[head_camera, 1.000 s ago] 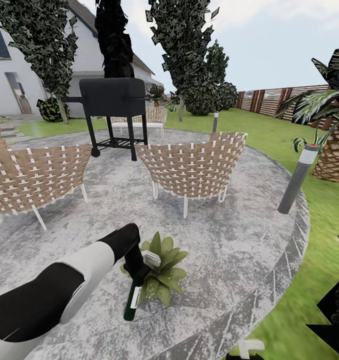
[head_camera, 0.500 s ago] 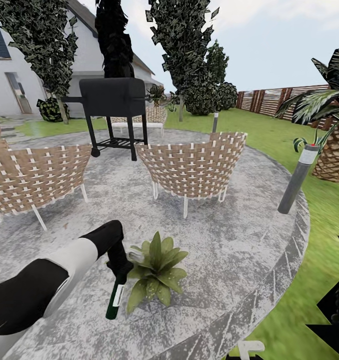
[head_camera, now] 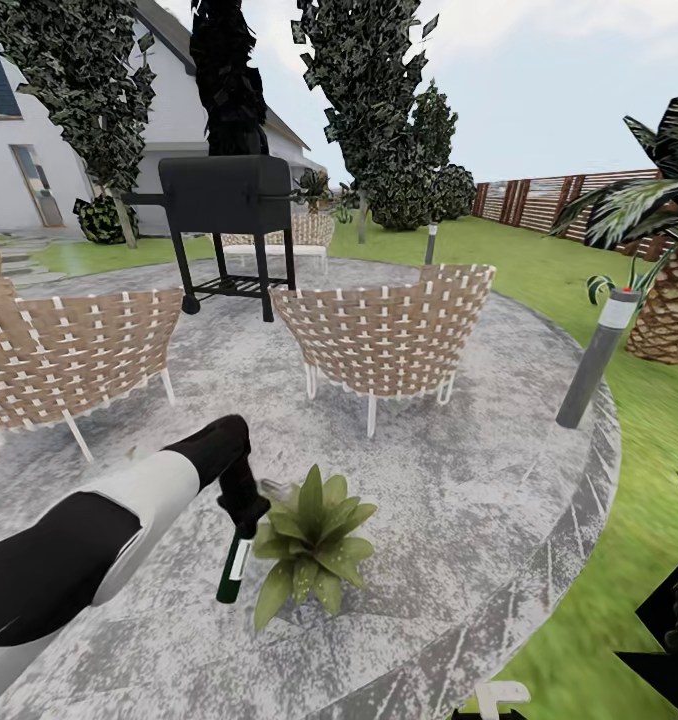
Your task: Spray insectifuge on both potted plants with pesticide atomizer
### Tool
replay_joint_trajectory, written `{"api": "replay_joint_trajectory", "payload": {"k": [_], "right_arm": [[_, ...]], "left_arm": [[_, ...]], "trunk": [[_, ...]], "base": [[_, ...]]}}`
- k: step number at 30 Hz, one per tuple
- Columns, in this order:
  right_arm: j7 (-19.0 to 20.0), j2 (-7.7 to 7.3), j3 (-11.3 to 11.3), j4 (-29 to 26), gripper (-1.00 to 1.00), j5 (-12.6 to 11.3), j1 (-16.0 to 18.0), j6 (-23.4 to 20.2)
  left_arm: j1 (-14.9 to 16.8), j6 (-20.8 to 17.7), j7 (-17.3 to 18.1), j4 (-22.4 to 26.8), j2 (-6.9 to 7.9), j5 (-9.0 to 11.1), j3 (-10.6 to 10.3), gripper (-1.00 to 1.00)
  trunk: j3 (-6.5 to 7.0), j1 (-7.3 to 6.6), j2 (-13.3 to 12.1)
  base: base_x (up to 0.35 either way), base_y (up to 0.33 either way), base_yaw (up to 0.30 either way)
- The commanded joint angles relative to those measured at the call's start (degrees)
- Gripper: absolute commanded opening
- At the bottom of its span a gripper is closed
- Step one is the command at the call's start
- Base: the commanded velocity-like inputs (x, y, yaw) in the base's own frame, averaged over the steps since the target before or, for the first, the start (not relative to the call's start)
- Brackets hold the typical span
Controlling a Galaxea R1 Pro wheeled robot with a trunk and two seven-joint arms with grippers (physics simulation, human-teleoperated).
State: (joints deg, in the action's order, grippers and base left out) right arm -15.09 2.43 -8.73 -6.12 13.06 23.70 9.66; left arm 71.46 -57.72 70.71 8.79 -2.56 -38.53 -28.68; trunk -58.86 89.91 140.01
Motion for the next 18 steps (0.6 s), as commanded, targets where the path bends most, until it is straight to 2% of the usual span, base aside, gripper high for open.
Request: {"api": "replay_joint_trajectory", "payload": {"k": [1,4,9,11,14,18], "right_arm": [[-0.18,0.03,-0.49,0.05,1.00,0.56,0.03,0.19],[-0.20,0.03,-0.50,0.05,1.00,0.56,0.03,0.19],[-0.26,0.03,-0.50,0.05,1.00,0.56,0.04,0.19],[-0.28,0.01,-0.50,0.05,1.00,0.55,0.04,0.19],[-0.27,0.01,-0.50,0.05,1.00,0.56,0.04,0.19],[-0.29,0.03,-0.50,0.05,1.00,0.56,0.03,0.19]], "left_arm": [[-0.04,-0.46,0.53,0.09,0.00,-0.59,-0.36,-1.00],[-0.08,-0.46,0.56,0.09,0.01,-0.59,-1.33,-1.00],[-0.09,-0.38,0.56,0.09,0.01,-0.64,-1.29,-1.00],[-0.74,-0.32,0.56,0.09,-0.12,-0.66,-1.29,-1.00],[-2.39,-0.29,0.56,0.09,-0.23,-0.82,-1.29,-1.00],[-4.40,-0.22,0.55,0.26,-0.27,-0.87,-1.29,-1.00]], "trunk": [[-0.05,0.00,0.02],[-0.05,0.00,0.02],[-0.05,0.00,0.02],[-0.05,0.00,0.02],[-0.05,0.00,0.02],[-0.05,0.00,0.02]], "base": [[0.242,0.087,0.000],[0.293,0.111,0.000],[0.326,0.064,-0.005],[0.274,0.006,-0.219],[0.076,0.001,-0.169],[0.005,0.000,-0.013]]}}
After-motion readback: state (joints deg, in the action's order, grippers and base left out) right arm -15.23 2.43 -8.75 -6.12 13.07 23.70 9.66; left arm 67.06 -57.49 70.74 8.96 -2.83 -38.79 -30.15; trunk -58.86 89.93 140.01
